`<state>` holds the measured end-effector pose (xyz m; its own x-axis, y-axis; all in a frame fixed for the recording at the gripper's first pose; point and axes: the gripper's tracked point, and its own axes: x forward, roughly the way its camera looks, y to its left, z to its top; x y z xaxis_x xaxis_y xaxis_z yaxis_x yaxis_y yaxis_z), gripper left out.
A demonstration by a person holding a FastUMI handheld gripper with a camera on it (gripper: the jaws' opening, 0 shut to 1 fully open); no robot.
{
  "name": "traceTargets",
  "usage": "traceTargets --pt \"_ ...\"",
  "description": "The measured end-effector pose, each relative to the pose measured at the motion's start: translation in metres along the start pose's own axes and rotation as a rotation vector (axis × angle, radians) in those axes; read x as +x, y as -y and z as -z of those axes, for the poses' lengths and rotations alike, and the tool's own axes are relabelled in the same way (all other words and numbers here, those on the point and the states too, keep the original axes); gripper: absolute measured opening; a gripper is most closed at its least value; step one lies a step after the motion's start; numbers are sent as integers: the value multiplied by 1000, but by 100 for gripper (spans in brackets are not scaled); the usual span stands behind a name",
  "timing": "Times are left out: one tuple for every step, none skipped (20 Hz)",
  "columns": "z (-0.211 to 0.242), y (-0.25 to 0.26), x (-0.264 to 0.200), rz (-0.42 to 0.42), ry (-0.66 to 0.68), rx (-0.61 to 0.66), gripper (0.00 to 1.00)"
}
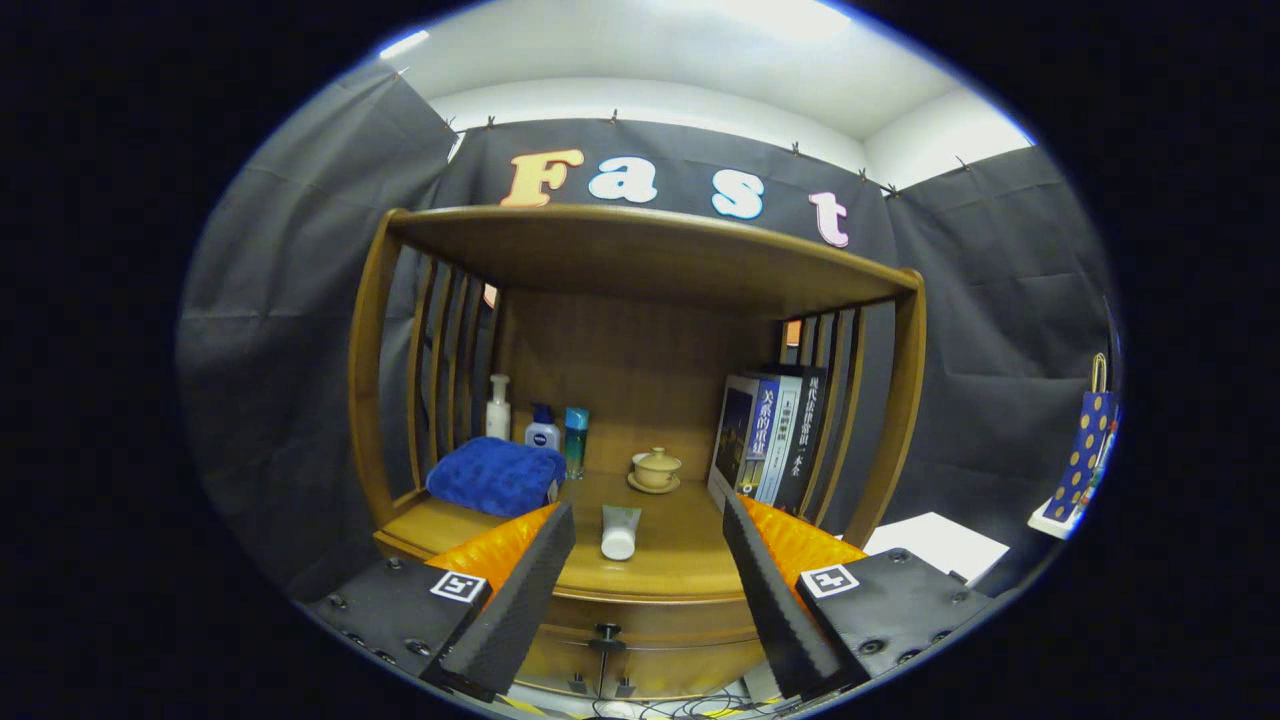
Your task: Pull open the drawer, take out the items inside it, and place them on the countertop above the cabinet.
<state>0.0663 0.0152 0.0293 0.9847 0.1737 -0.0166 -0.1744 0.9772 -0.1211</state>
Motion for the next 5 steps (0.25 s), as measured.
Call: traceTargets --pt "-7 -4 -5 -14 3 21 98" --pt "-10 -6 -9 -24 3 42 99" --pt "-12 -7 -11 -28 4 55 99" --pt "-14 -5 -12 -28 8 60 99" --pt "-13 -3 -14 -18 6 60 99"
